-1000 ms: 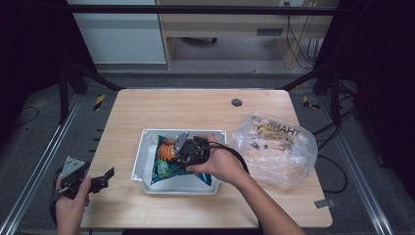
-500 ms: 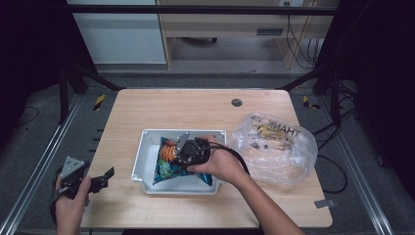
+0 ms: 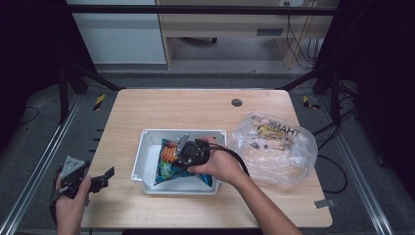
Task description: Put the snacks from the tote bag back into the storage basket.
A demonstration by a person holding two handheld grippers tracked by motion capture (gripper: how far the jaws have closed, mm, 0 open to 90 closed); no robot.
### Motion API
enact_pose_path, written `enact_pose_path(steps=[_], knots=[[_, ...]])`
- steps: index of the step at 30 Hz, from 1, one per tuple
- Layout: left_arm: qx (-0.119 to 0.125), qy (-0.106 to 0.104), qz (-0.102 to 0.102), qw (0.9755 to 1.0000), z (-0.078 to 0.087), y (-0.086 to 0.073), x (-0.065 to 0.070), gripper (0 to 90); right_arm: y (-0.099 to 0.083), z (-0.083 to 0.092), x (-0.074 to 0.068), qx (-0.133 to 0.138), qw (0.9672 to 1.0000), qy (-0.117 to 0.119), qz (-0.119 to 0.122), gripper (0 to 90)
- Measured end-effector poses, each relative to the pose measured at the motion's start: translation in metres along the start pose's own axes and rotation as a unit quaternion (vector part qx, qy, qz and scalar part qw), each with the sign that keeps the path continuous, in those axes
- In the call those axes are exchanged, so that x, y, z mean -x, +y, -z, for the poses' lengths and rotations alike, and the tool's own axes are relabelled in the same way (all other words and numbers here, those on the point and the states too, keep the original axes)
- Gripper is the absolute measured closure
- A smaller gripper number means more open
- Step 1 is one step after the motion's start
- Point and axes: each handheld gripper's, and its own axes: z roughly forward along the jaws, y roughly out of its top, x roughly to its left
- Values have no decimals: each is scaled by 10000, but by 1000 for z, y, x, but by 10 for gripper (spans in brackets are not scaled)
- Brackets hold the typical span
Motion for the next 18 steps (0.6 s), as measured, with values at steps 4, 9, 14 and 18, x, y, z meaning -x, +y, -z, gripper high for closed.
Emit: enact_pose_path(steps=[4,9,14,18], knots=[[-2,-2,-8,10000,0,0,0,26,-1,-1,1,7,10000,15,8,417],[0,-10,-32,10000,-1,0,1,26,-3,-3,3,35,10000,43,-46,416],[-9,-6,-37,10000,-1,0,1,26,-3,-3,3,38,10000,47,-40,415],[-13,-20,-41,10000,-1,0,2,26,-2,-4,3,30,9999,46,-87,411]])
